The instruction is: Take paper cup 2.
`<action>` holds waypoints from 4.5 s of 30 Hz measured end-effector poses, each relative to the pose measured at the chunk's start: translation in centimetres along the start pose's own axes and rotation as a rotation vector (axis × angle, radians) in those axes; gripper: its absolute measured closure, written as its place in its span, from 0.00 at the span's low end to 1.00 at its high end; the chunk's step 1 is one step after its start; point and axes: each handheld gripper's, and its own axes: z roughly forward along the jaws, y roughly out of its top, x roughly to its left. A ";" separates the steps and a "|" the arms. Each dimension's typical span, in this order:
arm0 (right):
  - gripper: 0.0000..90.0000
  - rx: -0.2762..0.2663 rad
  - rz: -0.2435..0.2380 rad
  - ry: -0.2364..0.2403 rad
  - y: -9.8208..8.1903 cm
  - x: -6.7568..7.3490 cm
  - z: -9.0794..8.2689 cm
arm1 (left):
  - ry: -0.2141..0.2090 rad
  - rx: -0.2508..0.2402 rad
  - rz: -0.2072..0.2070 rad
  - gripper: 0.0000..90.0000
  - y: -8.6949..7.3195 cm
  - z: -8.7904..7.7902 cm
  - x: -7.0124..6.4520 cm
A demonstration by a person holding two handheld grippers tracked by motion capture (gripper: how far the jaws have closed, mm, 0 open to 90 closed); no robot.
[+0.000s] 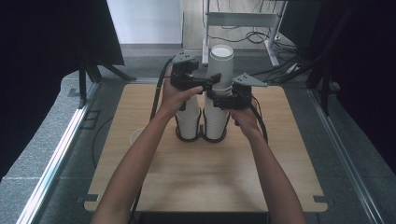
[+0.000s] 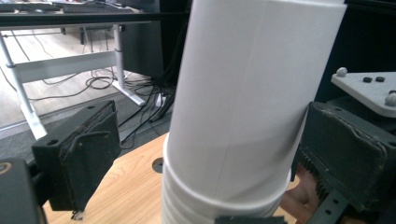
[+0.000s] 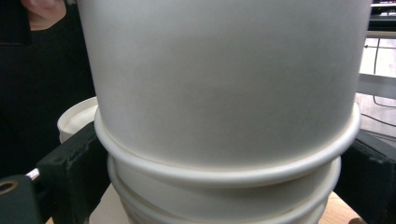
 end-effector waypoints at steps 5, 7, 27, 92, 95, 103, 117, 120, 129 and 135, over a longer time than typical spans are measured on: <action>0.04 0.000 -0.003 0.000 0.0 0.0 0.0 | -0.006 0.009 0.015 0.05 0.1 0.8 -0.4; 0.04 0.001 -0.001 0.000 0.0 0.0 0.0 | -0.014 0.014 0.013 0.04 0.2 1.3 -0.4; 0.04 -0.006 -0.001 0.002 -0.1 0.0 0.0 | -0.085 -0.037 -0.028 0.17 0.4 3.4 -0.4; 0.04 -0.014 -0.005 0.001 -0.2 0.0 0.1 | -0.120 -0.193 0.029 0.17 -6.1 -8.3 -3.7; 0.04 -0.016 -0.005 0.001 -0.2 0.0 0.1 | -0.119 -0.184 0.046 0.17 -6.9 -8.3 -4.2; 0.04 -0.018 -0.003 0.000 -0.2 0.0 0.1 | -0.126 -0.164 0.022 0.17 -8.8 -8.1 -4.4; 0.03 -0.021 0.004 -0.008 -0.3 0.1 0.1 | -0.137 -0.152 -0.010 0.17 -10.8 -8.5 -4.4; 0.03 -0.021 0.006 -0.010 -0.3 0.1 0.1 | -0.140 -0.153 -0.016 0.17 -11.0 -8.5 -4.4; 0.03 -0.026 0.007 -0.017 -0.4 0.2 0.0 | -0.130 -0.138 -0.020 0.17 -11.5 -8.3 -4.4; 0.03 -0.027 0.007 -0.026 -0.5 0.4 -0.1 | -0.131 -0.132 -0.027 0.17 -11.6 -8.4 -4.3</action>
